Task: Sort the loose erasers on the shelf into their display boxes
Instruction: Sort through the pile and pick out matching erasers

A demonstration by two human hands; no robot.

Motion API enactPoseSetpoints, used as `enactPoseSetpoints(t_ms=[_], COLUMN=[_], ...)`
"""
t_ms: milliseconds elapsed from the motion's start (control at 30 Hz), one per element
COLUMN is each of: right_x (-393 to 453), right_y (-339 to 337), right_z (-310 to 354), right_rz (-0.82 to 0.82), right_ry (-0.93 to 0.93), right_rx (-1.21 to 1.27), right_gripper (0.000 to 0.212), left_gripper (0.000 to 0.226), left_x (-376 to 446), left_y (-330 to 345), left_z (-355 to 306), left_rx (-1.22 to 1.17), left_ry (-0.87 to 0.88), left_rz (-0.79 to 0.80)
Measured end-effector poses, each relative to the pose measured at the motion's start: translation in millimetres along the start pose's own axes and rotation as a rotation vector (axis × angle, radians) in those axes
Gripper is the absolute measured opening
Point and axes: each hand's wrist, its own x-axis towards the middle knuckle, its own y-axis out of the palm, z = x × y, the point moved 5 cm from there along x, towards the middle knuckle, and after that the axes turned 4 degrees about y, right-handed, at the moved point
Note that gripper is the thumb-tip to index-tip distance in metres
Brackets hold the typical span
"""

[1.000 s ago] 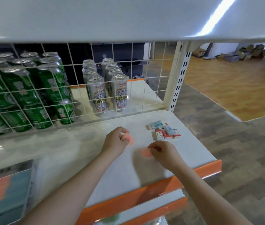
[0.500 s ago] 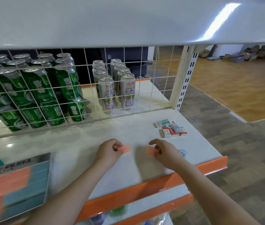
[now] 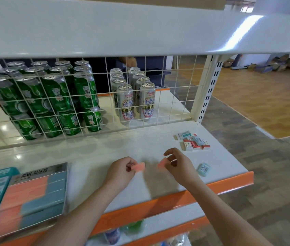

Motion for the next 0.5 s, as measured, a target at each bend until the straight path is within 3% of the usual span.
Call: enactPoseSetpoints(t_ms=[333,500], right_x=[-11.0,-12.8], right_y=[-11.7,-11.5], right_z=[-20.6,-10.8], right_rz=[-0.077,-0.071], right_ry=[0.121,0.098], right_rx=[-0.281,-0.180], right_gripper=[0.020,0.018], left_gripper=[0.021,0.015], left_x=[-13.7,-20.2], left_y=[-3.8,-10.9], left_z=[-5.1,-8.0], left_rx=[0.107,-0.016], left_ry=[0.064,0.026], left_rz=[-0.013,-0.096])
